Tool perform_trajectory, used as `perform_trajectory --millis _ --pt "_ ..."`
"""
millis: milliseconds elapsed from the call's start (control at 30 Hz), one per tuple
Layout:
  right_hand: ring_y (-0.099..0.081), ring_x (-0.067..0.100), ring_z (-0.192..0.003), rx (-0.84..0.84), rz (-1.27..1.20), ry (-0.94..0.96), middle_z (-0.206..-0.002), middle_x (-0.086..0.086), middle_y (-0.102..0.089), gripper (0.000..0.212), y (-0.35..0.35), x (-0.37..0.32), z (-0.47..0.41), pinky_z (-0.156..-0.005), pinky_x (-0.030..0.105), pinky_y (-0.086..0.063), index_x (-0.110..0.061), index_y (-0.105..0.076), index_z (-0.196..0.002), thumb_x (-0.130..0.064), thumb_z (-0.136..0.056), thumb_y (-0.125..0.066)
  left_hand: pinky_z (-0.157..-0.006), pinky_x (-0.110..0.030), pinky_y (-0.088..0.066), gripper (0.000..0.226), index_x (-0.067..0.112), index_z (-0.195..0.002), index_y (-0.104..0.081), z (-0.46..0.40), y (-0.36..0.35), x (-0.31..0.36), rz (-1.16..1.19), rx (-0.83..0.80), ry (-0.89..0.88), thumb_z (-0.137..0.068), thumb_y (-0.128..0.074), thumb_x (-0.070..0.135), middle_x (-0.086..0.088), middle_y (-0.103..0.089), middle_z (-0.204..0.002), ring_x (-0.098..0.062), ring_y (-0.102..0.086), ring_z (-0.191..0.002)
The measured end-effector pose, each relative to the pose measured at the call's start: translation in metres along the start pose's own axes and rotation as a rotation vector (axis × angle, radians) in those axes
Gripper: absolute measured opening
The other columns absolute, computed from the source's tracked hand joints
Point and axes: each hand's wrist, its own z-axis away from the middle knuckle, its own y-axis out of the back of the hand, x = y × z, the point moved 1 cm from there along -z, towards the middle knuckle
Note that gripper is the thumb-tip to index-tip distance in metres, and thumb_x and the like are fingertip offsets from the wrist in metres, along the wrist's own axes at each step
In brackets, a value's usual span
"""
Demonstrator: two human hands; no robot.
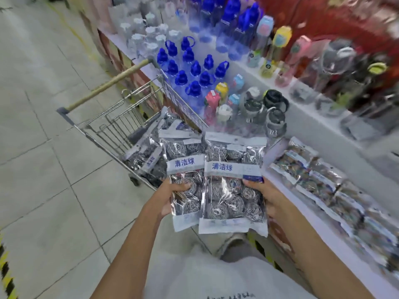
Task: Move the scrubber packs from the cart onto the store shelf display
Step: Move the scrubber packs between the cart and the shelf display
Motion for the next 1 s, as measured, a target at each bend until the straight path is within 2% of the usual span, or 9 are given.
perform_trajectory --millis 100,233,367,467,533,667,800,900,1000 --pt "-0.061 0.006 -0.106 0.087 -0.072 0.027 -0.110 -0.010 -0.073 0.049 0.034 0.022 0.030 -0.076 0.026 -0.041 -0.022 -0.068 -0.121 -0.024 -0.076 -0.087 -0.074 -0.045 -0.059 0.104 0.018 -0.138 -0.055 -0.004 -0.023 -0.015 -0.113 -0.023 0.014 -0.045 -0.100 0.009 -0.023 -0.063 -0.129 -0.037 -0.064 -0.107" --pt "-0.074 0.006 -0.078 0.166 -0.269 0.003 -0.092 -0.007 -0.079 0.028 0.082 0.046 0.074 -0.063 0.027 -0.053 -0.018 -0.069 -0.114 -0.009 -0.088 -0.074 -0.055 -0.035 -0.059 0.052 0.004 -0.128 -0.058 0.017 -0.074 -0.032 -0.234 -0.096 0.087 -0.080 -0.077 -0.005 -0.015 -0.076 -0.089 -0.028 -0.073 -0.073" --pt "-0.069 0.028 -0.104 0.238 -0.389 0.003 -0.118 0.011 -0.075 0.059 0.136 0.082 0.127 -0.096 0.053 -0.054 -0.013 -0.067 -0.125 -0.016 -0.069 -0.088 -0.106 -0.064 -0.045 0.101 0.019 -0.138 -0.052 -0.011 -0.105 -0.080 -0.349 -0.157 0.059 -0.050 -0.103 0.017 -0.024 -0.059 -0.139 -0.045 -0.058 -0.125" --pt "-0.069 0.032 -0.100 0.322 -0.485 -0.042 -0.116 0.014 -0.074 0.054 0.173 0.113 0.177 -0.088 0.051 -0.058 -0.015 -0.067 -0.123 -0.017 -0.072 -0.086 -0.114 -0.065 -0.034 0.093 0.015 -0.132 -0.053 0.002 -0.147 -0.116 -0.454 -0.250 0.094 -0.052 -0.100 0.016 -0.023 -0.059 -0.138 -0.046 -0.054 -0.129" --pt "-0.071 0.032 -0.101 0.376 -0.560 -0.046 -0.114 0.014 -0.075 0.052 0.199 0.139 0.210 -0.082 0.045 -0.059 -0.013 -0.066 -0.122 -0.017 -0.074 -0.085 -0.111 -0.062 -0.039 0.076 0.016 -0.126 -0.054 0.041 -0.189 -0.133 -0.506 -0.286 0.099 -0.061 -0.092 0.011 -0.021 -0.062 -0.130 -0.045 -0.056 -0.124" --pt "-0.059 0.037 -0.108 0.466 -0.619 -0.029 -0.118 0.018 -0.074 0.086 0.254 0.195 0.275 -0.104 0.049 -0.043 -0.008 -0.067 -0.125 -0.028 -0.050 -0.103 -0.108 -0.065 -0.043 0.104 0.018 -0.131 -0.056 0.063 -0.236 -0.198 -0.540 -0.323 0.166 -0.039 -0.104 0.018 -0.023 -0.064 -0.127 -0.047 -0.059 -0.119" --pt "-0.066 0.033 -0.109 0.549 -0.683 -0.019 -0.117 0.015 -0.075 0.088 0.302 0.239 0.341 -0.100 0.048 -0.052 -0.009 -0.063 -0.128 -0.027 -0.052 -0.103 -0.079 -0.050 -0.060 0.057 0.009 -0.126 -0.061 0.110 -0.296 -0.256 -0.631 -0.375 0.224 -0.074 -0.082 -0.003 -0.018 -0.076 -0.094 -0.038 -0.070 -0.087" --pt "-0.072 0.027 -0.091 0.621 -0.758 0.022 -0.114 0.014 -0.074 0.071 0.334 0.266 0.387 -0.077 0.040 -0.061 -0.009 -0.062 -0.126 -0.015 -0.064 -0.095 -0.046 -0.030 -0.055 0.031 0.002 -0.116 -0.061 0.134 -0.337 -0.301 -0.682 -0.435 0.273 -0.088 -0.065 -0.011 -0.014 -0.073 -0.073 -0.025 -0.068 -0.053" --pt "-0.068 0.043 -0.113 0.678 -0.854 0.041 -0.120 0.020 -0.073 0.101 0.365 0.295 0.420 -0.104 0.062 -0.050 -0.008 -0.058 -0.132 -0.021 -0.044 -0.105 -0.043 -0.028 -0.053 0.035 -0.003 -0.122 -0.055 0.152 -0.370 -0.340 -0.801 -0.490 0.281 -0.090 -0.066 -0.007 -0.016 -0.063 -0.086 -0.021 -0.062 -0.049"
